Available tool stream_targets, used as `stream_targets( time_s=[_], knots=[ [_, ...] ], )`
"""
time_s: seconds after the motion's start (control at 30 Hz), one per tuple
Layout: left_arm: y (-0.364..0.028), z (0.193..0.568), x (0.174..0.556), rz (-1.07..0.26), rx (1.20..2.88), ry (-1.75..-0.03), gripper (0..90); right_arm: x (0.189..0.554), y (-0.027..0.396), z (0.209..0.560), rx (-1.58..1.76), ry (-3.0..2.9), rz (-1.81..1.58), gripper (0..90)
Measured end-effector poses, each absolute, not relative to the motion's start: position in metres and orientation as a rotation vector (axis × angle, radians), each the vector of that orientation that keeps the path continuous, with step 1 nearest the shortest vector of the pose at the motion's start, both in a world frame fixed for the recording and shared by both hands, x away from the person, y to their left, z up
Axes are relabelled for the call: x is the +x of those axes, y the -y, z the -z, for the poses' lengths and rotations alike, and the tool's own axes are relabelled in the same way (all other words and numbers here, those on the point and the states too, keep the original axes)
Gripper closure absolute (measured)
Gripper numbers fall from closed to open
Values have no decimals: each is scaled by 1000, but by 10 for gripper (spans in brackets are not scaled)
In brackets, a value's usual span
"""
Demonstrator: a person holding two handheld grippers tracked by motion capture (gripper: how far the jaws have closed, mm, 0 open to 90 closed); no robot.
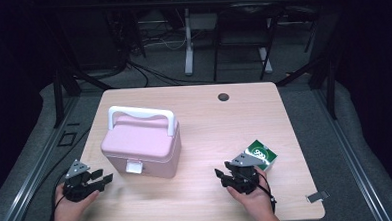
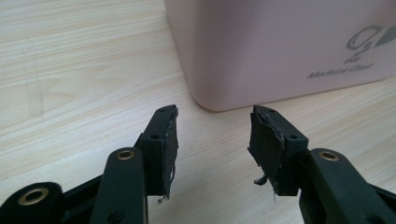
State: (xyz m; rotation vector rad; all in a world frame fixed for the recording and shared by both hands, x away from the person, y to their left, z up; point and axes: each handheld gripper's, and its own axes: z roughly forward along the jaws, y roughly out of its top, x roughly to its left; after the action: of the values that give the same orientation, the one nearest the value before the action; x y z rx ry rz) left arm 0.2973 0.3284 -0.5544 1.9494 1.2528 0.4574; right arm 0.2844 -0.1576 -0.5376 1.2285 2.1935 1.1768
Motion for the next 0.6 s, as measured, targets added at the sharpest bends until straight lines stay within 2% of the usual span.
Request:
stream_targets(
  time_s=[0.6],
  knots=[
    [-334, 554, 300, -424, 1959, -1234, 531, 287, 167, 537, 1288, -2161, -1194, 544]
  ],
)
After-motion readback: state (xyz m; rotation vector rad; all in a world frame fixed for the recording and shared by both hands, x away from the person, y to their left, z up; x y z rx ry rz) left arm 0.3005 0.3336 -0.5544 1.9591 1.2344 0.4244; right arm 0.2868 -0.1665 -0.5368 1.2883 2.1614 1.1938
